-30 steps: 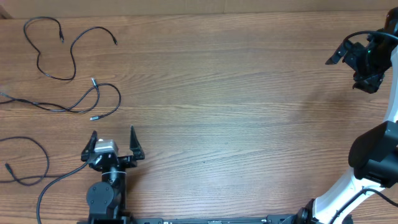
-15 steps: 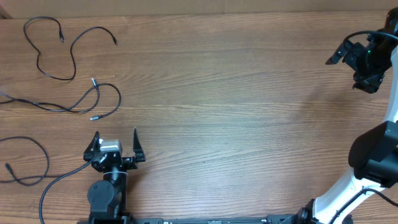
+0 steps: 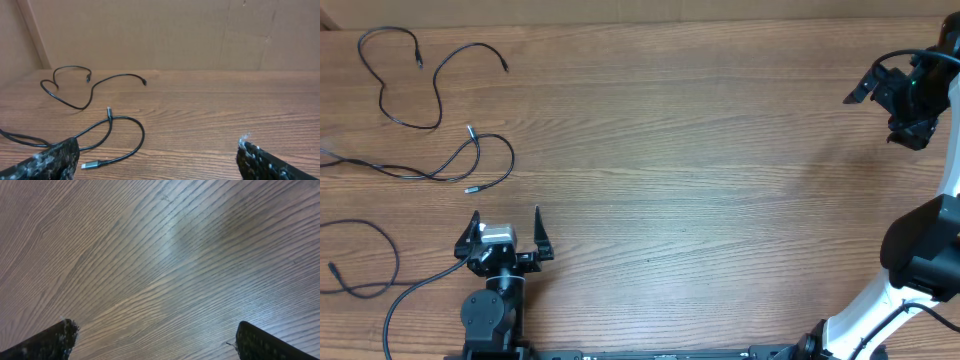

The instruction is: Untangle cables

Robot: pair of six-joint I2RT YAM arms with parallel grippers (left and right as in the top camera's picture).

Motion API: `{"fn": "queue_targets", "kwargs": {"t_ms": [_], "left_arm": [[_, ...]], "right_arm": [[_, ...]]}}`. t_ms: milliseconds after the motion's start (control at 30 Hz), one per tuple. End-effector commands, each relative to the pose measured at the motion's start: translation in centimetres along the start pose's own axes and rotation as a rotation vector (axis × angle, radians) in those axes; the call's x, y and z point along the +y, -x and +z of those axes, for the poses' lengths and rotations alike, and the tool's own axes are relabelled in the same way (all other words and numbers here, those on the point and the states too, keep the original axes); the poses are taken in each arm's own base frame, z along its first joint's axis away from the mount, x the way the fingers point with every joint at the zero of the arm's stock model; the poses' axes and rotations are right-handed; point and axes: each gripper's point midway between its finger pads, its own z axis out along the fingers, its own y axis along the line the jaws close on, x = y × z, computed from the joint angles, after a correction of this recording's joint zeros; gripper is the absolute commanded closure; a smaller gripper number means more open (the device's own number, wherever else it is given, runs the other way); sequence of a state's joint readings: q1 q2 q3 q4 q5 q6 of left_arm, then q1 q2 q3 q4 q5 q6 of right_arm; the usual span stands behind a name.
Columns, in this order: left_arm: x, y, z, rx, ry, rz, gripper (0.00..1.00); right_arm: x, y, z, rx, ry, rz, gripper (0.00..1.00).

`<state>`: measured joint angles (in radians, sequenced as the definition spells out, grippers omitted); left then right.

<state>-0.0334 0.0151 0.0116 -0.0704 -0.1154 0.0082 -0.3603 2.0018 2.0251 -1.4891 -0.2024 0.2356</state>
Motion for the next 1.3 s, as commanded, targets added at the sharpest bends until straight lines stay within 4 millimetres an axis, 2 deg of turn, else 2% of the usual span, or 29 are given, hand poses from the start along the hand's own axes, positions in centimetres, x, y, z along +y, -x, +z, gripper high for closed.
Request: {"fn": "queue_targets", "kwargs": {"t_ms": [0, 367, 533, 700, 767, 900, 1000, 1067, 1200, 1267], "left_arm": [[-0.3, 0.0, 0.0, -0.006, -0.018, 0.022, 0.00], [-0.3, 0.0, 0.0, -0.006, -0.017, 0.022, 0.00], [-0.3, 0.0, 0.0, -0.006, -0.018, 0.022, 0.00], [-0.3, 0.0, 0.0, -0.006, -0.018, 0.022, 0.00], [-0.3, 0.0, 0.0, -0.006, -0.017, 0.022, 0.00], [-0.3, 0.0, 0.0, -0.006, -0.017, 0.022, 0.00], [-0.3, 0.0, 0.0, -0.006, -0.017, 0.022, 0.01], [-0.3, 0.0, 0.0, -0.006, -0.017, 0.022, 0.00], [-0.3, 0.0, 0.0, -0.006, -0.017, 0.022, 0.00], [-0.3, 0.0, 0.0, -0.006, -0.017, 0.022, 0.00]], "right_arm": [[0.3, 0.3, -1.4, -0.041, 0.014, -0.003, 0.00], [0.4, 0.3, -1.5, -0.042, 0.014, -0.004, 0.00], [0.7, 0.1, -2.9, -0.077, 0.025, -0.013, 0.00], [1.1, -0.4, -5.6, -0.142, 0.044, -0.031, 0.00], [1.1, -0.2, -7.1, -0.202, 0.039, -0.046, 0.00], [2.5, -0.1, -10.9, -0.336, 0.083, -0.092, 0.00], [5.1, -0.9, -14.2, -0.465, 0.124, -0.250, 0.00], [7.1, -2.2, -16.1, -0.541, 0.140, -0.407, 0.00], [10.4, -4.7, -18.8, -0.674, 0.179, -0.632, 0.00], [11.5, -5.8, -19.5, -0.727, 0.200, -0.699, 0.00]]}}
